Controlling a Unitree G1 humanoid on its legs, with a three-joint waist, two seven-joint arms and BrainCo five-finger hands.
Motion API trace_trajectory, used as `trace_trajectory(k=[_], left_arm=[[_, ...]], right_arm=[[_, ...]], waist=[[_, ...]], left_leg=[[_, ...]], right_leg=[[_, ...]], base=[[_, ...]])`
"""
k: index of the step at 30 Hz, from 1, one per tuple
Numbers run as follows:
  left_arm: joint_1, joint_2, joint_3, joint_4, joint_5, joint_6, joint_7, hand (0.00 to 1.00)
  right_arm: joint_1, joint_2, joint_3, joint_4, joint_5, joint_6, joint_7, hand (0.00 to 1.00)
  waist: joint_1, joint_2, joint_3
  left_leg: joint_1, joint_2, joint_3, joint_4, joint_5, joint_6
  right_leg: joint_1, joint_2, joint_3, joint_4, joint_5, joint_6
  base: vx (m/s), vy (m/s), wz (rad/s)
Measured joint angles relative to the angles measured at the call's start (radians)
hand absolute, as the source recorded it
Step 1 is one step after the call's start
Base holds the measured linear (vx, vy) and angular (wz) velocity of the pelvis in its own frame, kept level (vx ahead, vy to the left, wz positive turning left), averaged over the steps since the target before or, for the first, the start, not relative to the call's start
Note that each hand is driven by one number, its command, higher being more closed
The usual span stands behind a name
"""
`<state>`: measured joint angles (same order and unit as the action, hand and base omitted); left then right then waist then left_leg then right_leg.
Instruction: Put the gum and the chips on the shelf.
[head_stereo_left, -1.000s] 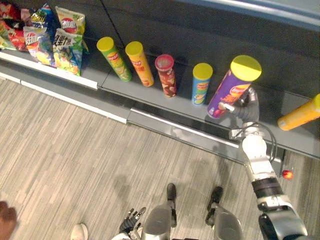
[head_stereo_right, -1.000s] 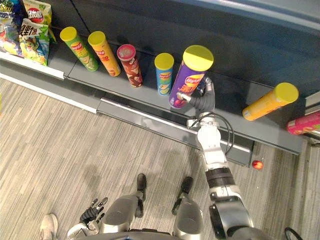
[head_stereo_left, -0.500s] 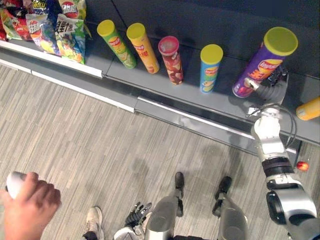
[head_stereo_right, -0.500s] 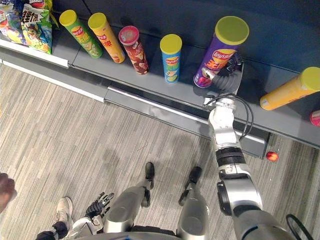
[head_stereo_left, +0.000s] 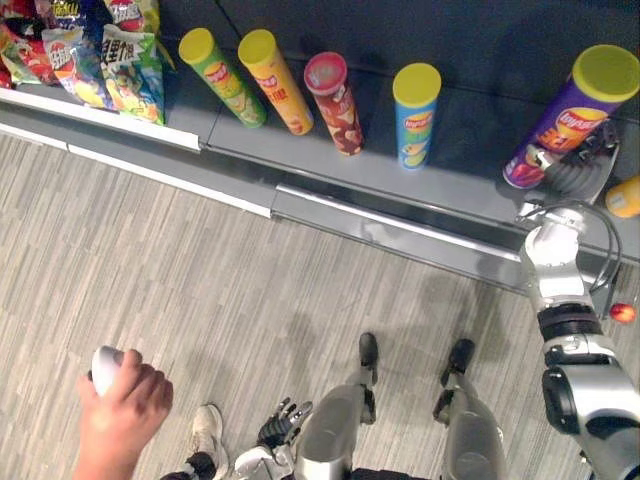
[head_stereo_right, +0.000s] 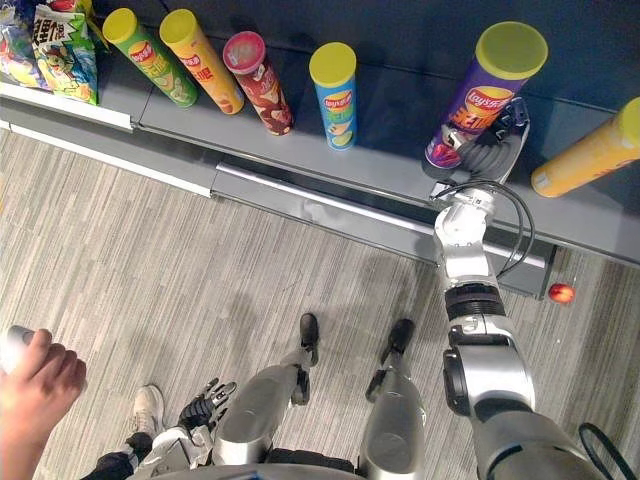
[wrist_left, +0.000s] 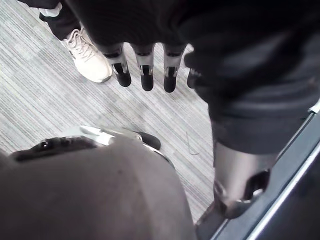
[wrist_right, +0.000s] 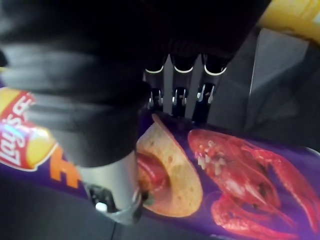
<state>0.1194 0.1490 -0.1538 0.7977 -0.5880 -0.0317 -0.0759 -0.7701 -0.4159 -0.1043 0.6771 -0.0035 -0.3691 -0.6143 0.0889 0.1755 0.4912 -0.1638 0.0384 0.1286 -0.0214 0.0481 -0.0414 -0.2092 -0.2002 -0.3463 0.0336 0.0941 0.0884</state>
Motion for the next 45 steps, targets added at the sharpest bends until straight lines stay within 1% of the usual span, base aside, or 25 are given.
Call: trace_trajectory(k=[3,5,8,10,13,17,22,24,26,28,31,34,35,36,42,45], left_arm=[[-0.004,0.002,-0.008,0.000,-0.014,-0.001,-0.010,0.00],[-0.008,0.002,-0.019,0.001,-0.035,0.001,-0.010,0.00],[-0.009,0.008,-0.030,0.001,-0.039,0.001,-0.014,0.00],[-0.018,0.007,-0.038,0.002,-0.039,0.002,-0.014,0.00],[-0.018,0.009,-0.038,0.001,-0.039,0.012,-0.018,0.00],[-0.029,0.011,-0.045,0.002,-0.040,0.014,-0.020,0.00],[-0.037,0.012,-0.058,0.003,-0.070,0.013,-0.032,0.00],[-0.040,0.012,-0.065,0.003,-0.075,0.012,-0.033,0.00],[-0.046,0.011,-0.071,0.002,-0.075,0.012,-0.033,0.00],[-0.047,0.012,-0.074,0.002,-0.075,0.013,-0.033,0.00],[-0.047,0.012,-0.076,0.003,-0.075,0.012,-0.036,0.00],[-0.052,0.012,-0.085,0.004,-0.075,0.011,-0.039,0.00],[-0.057,0.012,-0.093,0.004,-0.075,0.011,-0.039,0.00],[-0.058,0.011,-0.098,0.004,-0.075,0.009,-0.040,0.00],[-0.058,0.015,-0.113,0.003,-0.076,-0.003,-0.039,0.00],[-0.064,0.015,-0.132,0.004,-0.078,-0.003,-0.040,0.00]], right_arm=[[-0.008,0.000,-0.005,0.012,0.000,0.004,-0.011,1.00],[-0.017,-0.009,-0.005,0.033,0.000,0.009,-0.012,1.00],[-0.029,-0.017,-0.005,0.047,0.001,0.009,-0.012,1.00],[-0.033,-0.029,-0.004,0.051,0.001,0.009,-0.012,1.00],[-0.056,-0.038,0.007,0.080,0.000,0.009,-0.012,1.00],[-0.076,-0.058,0.016,0.113,0.000,0.009,-0.015,1.00],[-0.103,-0.060,0.038,0.131,0.000,0.008,-0.017,1.00],[-0.113,-0.061,0.038,0.153,0.000,0.008,-0.017,1.00],[-0.114,-0.079,0.051,0.166,0.000,0.008,-0.017,1.00],[-0.116,-0.079,0.063,0.168,0.000,0.008,-0.020,1.00],[-0.147,-0.079,0.075,0.208,-0.018,0.005,-0.038,1.00],[-0.166,-0.087,0.075,0.229,-0.039,-0.005,-0.075,1.00],[-0.170,-0.098,0.075,0.244,-0.039,-0.006,-0.090,1.00],[-0.171,-0.105,0.075,0.248,-0.040,-0.007,-0.106,1.00],[-0.189,-0.126,0.075,0.279,-0.076,-0.007,-0.161,1.00],[-0.189,-0.145,0.075,0.283,-0.076,-0.008,-0.187,1.00]], waist=[[0.002,0.005,0.002],[0.002,0.012,0.005],[0.004,0.015,0.005],[0.006,0.022,0.007],[0.011,0.023,0.007],[0.028,0.025,0.005],[0.034,0.026,0.005],[0.041,0.026,0.005],[0.056,0.029,0.003],[0.057,0.029,0.003],[0.058,0.030,0.002],[0.065,0.037,-0.003],[0.077,0.042,-0.006],[0.082,0.044,-0.008],[0.089,0.046,-0.009],[0.101,0.060,-0.019]], left_leg=[[-0.010,0.001,0.001,-0.010,0.011,0.002],[-0.013,0.000,0.001,-0.010,0.014,0.003],[-0.031,0.000,0.001,-0.011,0.020,0.003],[-0.035,-0.001,0.000,-0.011,0.022,0.003],[-0.051,-0.001,0.000,-0.011,0.026,0.004],[-0.065,-0.003,-0.001,-0.011,0.030,0.005],[-0.088,-0.011,-0.004,-0.011,0.037,0.010],[-0.091,-0.014,-0.005,-0.011,0.038,0.011],[-0.096,-0.019,-0.006,-0.011,0.039,0.013],[-0.096,-0.022,-0.007,-0.011,0.040,0.014],[-0.099,-0.026,-0.007,-0.011,0.040,0.014],[-0.118,-0.029,-0.011,-0.011,0.043,0.018],[-0.124,-0.029,-0.012,-0.011,0.044,0.020],[-0.129,-0.030,-0.013,-0.010,0.045,0.021],[-0.133,-0.036,-0.023,-0.010,0.046,0.023],[-0.141,-0.042,-0.025,-0.010,0.046,0.023]], right_leg=[[-0.015,0.003,0.002,-0.004,0.008,-0.003],[-0.015,0.004,0.003,-0.014,0.016,-0.004],[-0.032,0.005,0.003,-0.017,0.022,-0.005],[-0.034,0.004,0.002,-0.018,0.023,-0.004],[-0.049,0.005,0.002,-0.022,0.030,-0.006],[-0.052,0.008,0.001,-0.049,0.047,-0.008],[-0.070,0.002,-0.002,-0.054,0.056,-0.005],[-0.070,-0.001,-0.003,-0.060,0.060,-0.003],[-0.072,-0.004,-0.004,-0.067,0.065,-0.002],[-0.072,-0.007,-0.005,-0.066,0.066,-0.001],[-0.075,-0.012,-0.005,-0.066,0.067,0.001],[-0.092,-0.014,-0.008,-0.067,0.069,0.003],[-0.097,-0.015,-0.008,-0.067,0.069,0.003],[-0.102,-0.015,-0.008,-0.067,0.071,0.003],[-0.103,-0.021,-0.013,-0.067,0.071,0.003],[-0.113,-0.027,-0.012,-0.067,0.074,0.007]], base=[[-0.01,0.008,-0.03],[0.00,0.000,0.00],[0.00,0.000,0.00],[0.00,0.000,0.00],[0.00,0.000,0.00],[0.03,0.011,-0.01],[0.04,0.029,0.04],[0.05,0.028,0.03],[0.05,0.025,0.02],[0.05,0.027,0.03],[0.06,0.027,0.01],[0.05,0.013,0.05],[0.07,0.004,0.04],[0.06,-0.001,0.02],[0.07,0.003,0.03],[0.06,0.011,0.02]])
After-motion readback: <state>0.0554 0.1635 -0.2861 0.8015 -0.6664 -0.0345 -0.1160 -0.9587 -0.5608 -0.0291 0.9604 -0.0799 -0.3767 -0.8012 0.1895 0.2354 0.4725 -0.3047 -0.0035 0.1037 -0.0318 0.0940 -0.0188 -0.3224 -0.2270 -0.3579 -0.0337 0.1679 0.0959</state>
